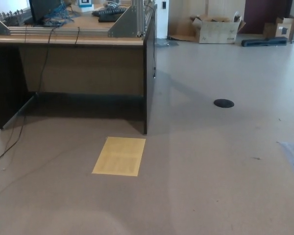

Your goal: The robot extends its left hand to pick up an emotional support dumpling from the palm of a person and brings its hand down by its side. Then it extends its arm again to hand the dumpling back to the person.

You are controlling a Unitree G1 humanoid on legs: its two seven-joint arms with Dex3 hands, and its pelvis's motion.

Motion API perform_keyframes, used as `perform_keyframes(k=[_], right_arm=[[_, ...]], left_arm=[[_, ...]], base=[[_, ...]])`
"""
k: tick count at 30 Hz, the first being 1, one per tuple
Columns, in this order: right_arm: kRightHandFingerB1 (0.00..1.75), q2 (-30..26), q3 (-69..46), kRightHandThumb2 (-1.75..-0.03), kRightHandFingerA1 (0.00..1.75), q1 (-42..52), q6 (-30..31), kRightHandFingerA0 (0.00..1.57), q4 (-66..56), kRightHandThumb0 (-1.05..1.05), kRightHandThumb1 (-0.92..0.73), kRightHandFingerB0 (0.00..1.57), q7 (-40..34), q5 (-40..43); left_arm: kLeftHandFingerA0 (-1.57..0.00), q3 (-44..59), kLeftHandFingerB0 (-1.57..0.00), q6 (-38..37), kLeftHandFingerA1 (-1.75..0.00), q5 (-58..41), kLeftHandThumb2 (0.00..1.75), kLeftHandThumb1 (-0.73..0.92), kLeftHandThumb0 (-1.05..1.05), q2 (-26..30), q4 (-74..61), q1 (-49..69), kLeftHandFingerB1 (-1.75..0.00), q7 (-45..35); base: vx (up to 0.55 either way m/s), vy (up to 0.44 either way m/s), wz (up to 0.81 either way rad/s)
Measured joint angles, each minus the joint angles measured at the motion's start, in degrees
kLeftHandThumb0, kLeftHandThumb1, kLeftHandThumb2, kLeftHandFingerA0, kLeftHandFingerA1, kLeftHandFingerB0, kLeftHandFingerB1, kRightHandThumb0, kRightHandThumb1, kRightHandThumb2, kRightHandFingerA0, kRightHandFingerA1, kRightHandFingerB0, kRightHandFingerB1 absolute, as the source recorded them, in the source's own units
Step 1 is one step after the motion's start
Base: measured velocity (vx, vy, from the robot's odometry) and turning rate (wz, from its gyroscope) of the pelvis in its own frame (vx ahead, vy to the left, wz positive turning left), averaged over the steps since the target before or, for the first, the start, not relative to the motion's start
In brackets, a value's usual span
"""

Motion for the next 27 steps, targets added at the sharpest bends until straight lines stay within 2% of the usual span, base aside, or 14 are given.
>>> perform_keyframes(k=[3,4,5,9,10,12,16,18,23,25,26,27], right_arm=[[0.32,0.4,-0.5,-0.58,0.44,0.5,-0.2,0.62,0.0,-0.48,-0.59,0.35,-0.6,0.1],[0.31,0.5,-0.6,-0.58,0.44,0.6,-0.3,0.60,0.0,-0.48,-0.59,0.34,-0.8,0.2],[0.31,0.6,-0.7,-0.58,0.44,0.7,-0.3,0.60,0.0,-0.48,-0.59,0.34,-0.9,0.2],[0.32,0.7,-0.9,-0.58,0.44,2.1,-0.7,0.62,-0.3,-0.49,-0.59,0.34,-1.2,0.2],[0.32,0.7,-0.9,-0.58,0.45,2.5,-0.7,0.64,-0.4,-0.49,-0.58,0.35,-1.2,0.2],[0.32,0.7,-0.9,-0.58,0.45,3.0,-0.8,0.64,-0.5,-0.50,-0.58,0.36,-1.3,0.2],[0.33,0.7,-0.9,-0.58,0.45,3.4,-1.2,0.65,-0.5,-0.50,-0.58,0.37,-1.5,0.2],[0.32,0.7,-0.9,-0.58,0.45,3.5,-1.2,0.64,-0.5,-0.49,-0.58,0.37,-1.7,0.2],[0.32,0.7,-0.7,-0.58,0.45,3.5,-1.6,0.63,-0.4,-0.47,-0.59,0.36,-2.3,0.0],[0.32,0.7,-0.6,-0.58,0.45,3.5,-1.7,0.64,-0.3,-0.46,-0.59,0.35,-2.4,0.0],[0.32,0.7,-0.6,-0.58,0.45,3.5,-1.7,0.65,-0.3,-0.49,-0.58,0.36,-2.4,0.0],[0.32,0.7,-0.6,-0.58,0.45,3.5,-1.8,0.65,-0.2,-0.49,-0.58,0.36,-2.4,0.0]], left_arm=[[-0.74,-1.7,-0.63,-1.3,-1.60,-0.3,0.70,0.92,-0.16,0.0,2.4,0.9,-1.08,0.3],[-0.74,-2.2,-0.64,-1.6,-1.58,-0.4,0.69,0.92,-0.15,0.0,2.9,1.2,-1.00,0.4],[-0.74,-2.6,-0.64,-1.9,-1.58,-0.4,0.69,0.92,-0.15,0.0,3.3,1.4,-1.00,0.5],[-0.74,-5.2,-0.67,-4.2,-1.55,-0.5,0.72,0.92,-0.14,0.1,7.3,2.8,-1.01,1.3],[-0.73,-5.7,-0.63,-4.7,-1.60,-0.5,0.69,0.92,-0.18,0.1,8.3,3.3,-1.02,1.4],[-0.72,-6.9,-0.63,-5.8,-1.63,-0.5,0.67,0.92,-0.16,0.3,10.1,4.0,-1.05,1.5],[-0.76,-8.0,-0.58,-7.7,-1.63,-0.5,0.69,0.92,-0.17,1.1,13.1,4.6,-1.10,1.6],[-0.79,-8.3,-0.57,-8.5,-1.63,-0.6,0.70,0.92,-0.20,1.6,14.2,4.7,-1.07,1.6],[-0.74,-9.0,-0.55,-10.0,-1.67,-1.0,0.66,0.92,-0.17,3.0,16.4,4.6,-1.10,1.9],[-0.78,-9.2,-0.58,-10.4,-1.61,-1.2,0.71,0.92,-0.20,3.5,16.7,4.4,-1.09,2.2],[-0.88,-9.4,-0.72,-10.7,-1.41,-1.3,0.91,0.88,-0.26,3.8,16.7,4.1,-1.07,2.2],[-0.88,-9.5,-0.72,-10.9,-1.41,-1.4,0.91,0.88,-0.26,4.0,16.6,3.9,-1.07,2.3]], base=[[0.00,0.000,0.00],[0.00,0.000,0.00],[0.00,0.000,0.00],[0.00,0.000,0.00],[0.00,0.000,0.00],[0.00,0.000,0.00],[0.00,0.000,0.00],[0.00,0.000,0.00],[0.00,0.000,0.00],[0.00,0.000,0.00],[0.00,0.000,0.00],[0.00,0.000,0.00]])
